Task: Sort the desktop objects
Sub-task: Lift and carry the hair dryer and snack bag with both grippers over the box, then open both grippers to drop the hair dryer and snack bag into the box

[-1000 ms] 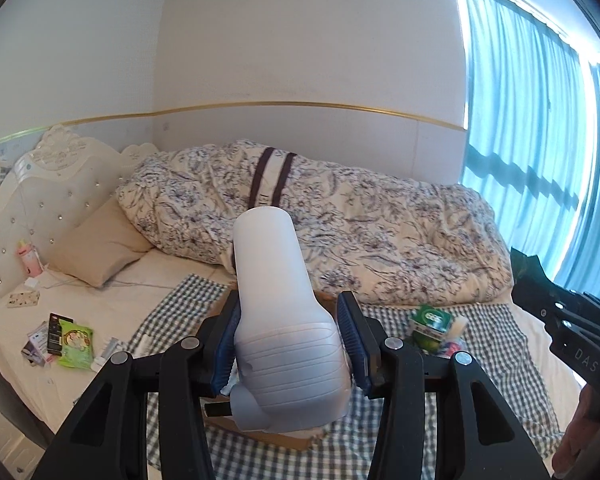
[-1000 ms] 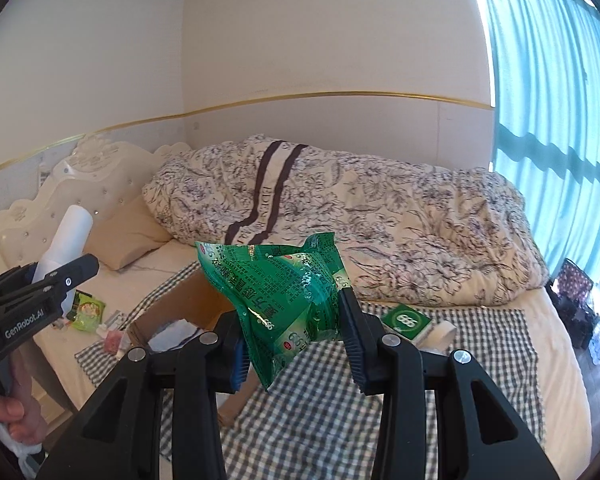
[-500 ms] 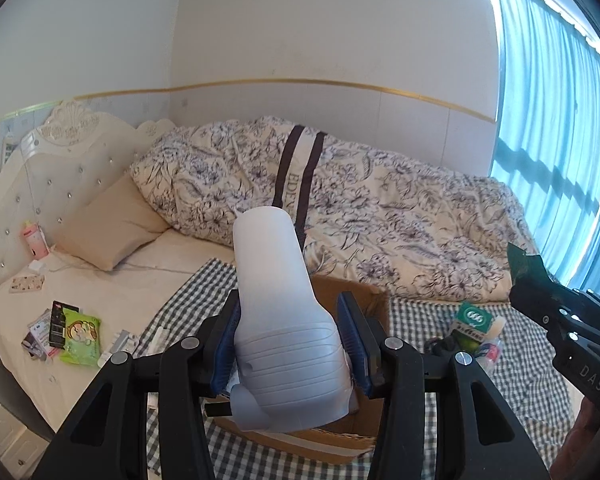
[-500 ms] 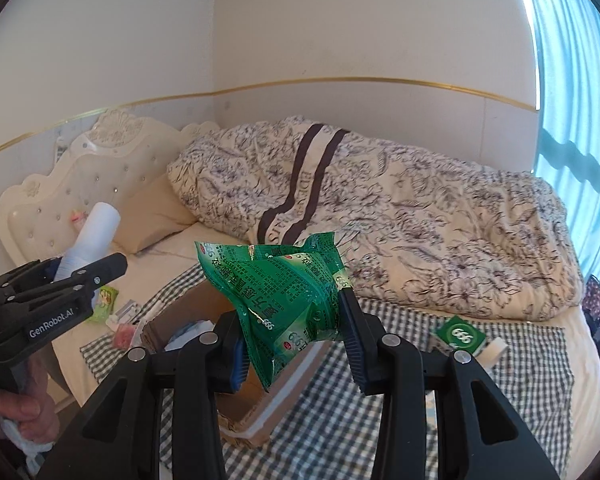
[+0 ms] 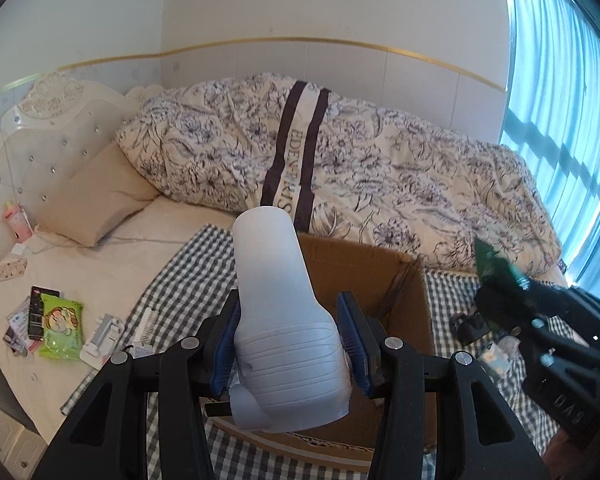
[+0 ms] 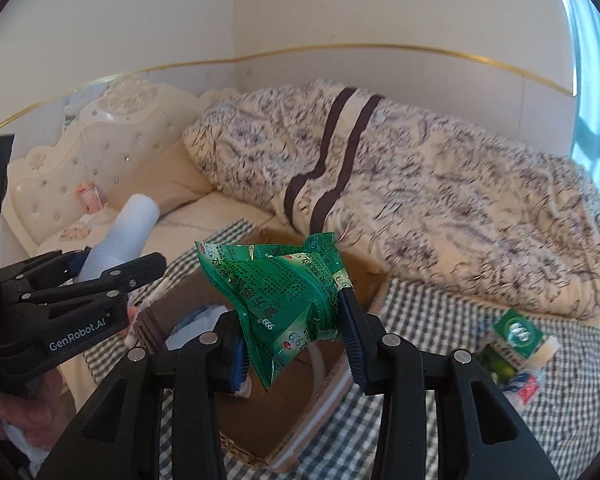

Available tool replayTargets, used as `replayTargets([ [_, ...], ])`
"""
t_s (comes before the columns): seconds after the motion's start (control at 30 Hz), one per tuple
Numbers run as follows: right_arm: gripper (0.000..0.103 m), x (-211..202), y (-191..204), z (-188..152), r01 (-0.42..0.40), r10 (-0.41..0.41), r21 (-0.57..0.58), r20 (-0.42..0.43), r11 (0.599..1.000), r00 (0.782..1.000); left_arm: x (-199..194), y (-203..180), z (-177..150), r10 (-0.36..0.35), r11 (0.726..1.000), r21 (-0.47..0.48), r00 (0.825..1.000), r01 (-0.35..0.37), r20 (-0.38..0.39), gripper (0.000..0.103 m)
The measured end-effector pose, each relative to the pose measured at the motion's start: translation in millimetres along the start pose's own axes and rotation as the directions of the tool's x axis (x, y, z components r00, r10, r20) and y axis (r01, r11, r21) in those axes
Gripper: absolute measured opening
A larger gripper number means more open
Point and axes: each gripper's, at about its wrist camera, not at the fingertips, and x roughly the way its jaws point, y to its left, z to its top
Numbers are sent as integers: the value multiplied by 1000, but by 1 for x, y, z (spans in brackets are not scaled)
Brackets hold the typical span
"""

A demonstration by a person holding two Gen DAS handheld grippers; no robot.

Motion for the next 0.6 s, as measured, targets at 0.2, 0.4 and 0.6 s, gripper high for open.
replayTargets([
  [0.2, 39, 38, 1, -13, -12, 12, -2, -51, 1000, 999, 30, 8, -8, -2, 1000, -2, 999, 2, -41, 48],
  [0.4, 39, 71, 10, -30, -24, 19, -43, -106, 999, 994, 57, 12, -18, -7, 1000, -7, 997, 6, -76, 48],
  [0.6, 41, 89, 15, -39, -25, 16, -73, -117, 997, 993, 77, 23, -24, -6, 999, -39, 995, 2, -96, 48],
])
